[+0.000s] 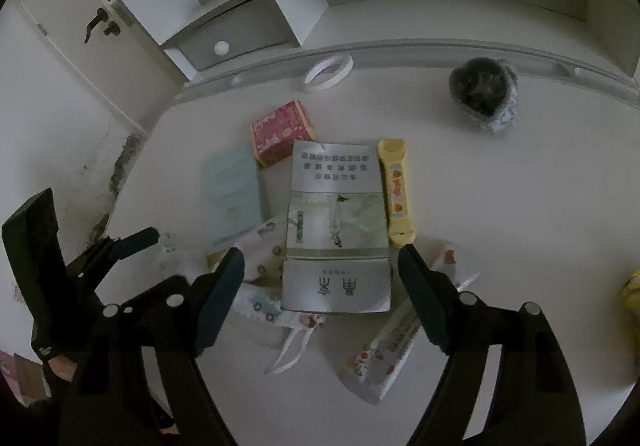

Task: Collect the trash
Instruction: 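Grasp white tissue with the left gripper while the right grasps a printed paper box, then carry the tissue and paper box over the black bin and open both grippers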

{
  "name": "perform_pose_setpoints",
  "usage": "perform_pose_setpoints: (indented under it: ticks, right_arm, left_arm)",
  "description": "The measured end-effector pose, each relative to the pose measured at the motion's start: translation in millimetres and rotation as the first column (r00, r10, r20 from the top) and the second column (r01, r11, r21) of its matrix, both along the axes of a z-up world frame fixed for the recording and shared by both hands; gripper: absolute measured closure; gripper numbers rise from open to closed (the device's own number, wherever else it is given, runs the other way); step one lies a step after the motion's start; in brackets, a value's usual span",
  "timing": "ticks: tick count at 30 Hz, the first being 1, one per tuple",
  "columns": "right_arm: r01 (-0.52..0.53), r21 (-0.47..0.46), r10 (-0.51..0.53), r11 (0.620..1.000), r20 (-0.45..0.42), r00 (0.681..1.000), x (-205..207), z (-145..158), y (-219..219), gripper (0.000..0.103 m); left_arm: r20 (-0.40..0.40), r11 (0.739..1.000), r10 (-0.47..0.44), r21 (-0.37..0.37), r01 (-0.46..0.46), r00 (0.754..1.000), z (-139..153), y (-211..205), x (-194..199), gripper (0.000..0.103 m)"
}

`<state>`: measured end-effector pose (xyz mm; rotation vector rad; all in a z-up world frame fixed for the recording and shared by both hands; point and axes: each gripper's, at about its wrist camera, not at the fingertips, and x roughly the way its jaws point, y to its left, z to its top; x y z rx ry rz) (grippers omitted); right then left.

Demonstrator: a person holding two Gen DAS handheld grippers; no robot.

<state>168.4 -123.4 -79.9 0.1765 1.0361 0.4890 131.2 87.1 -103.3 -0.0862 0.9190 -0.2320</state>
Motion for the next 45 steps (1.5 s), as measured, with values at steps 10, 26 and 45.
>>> perform_pose_setpoints:
  ticks: [10,26,45]
  right_arm:
    - [0.015,0.04,-0.014,0.999,-0.042,0.999,12,-8,5,0.043]
    - [0.081,0.099,-0.092,0.992,0.116,0.989,-51,48,-59,0.048]
    - [0.783,0.04,-0.783,0.621,0.076,0.617,-325,-56,-470,0.048]
  left_arm:
    - [0.047,0.998,-0.007,0.059,0.004,0.999,10,-7,-8,0.063]
    - [0.095,0.997,-0.074,0.036,0.071,0.993,60,-56,-25,0.064]
    - [0.189,0.566,-0.808,-0.015,0.824,0.558,58,-498,-129,0.064]
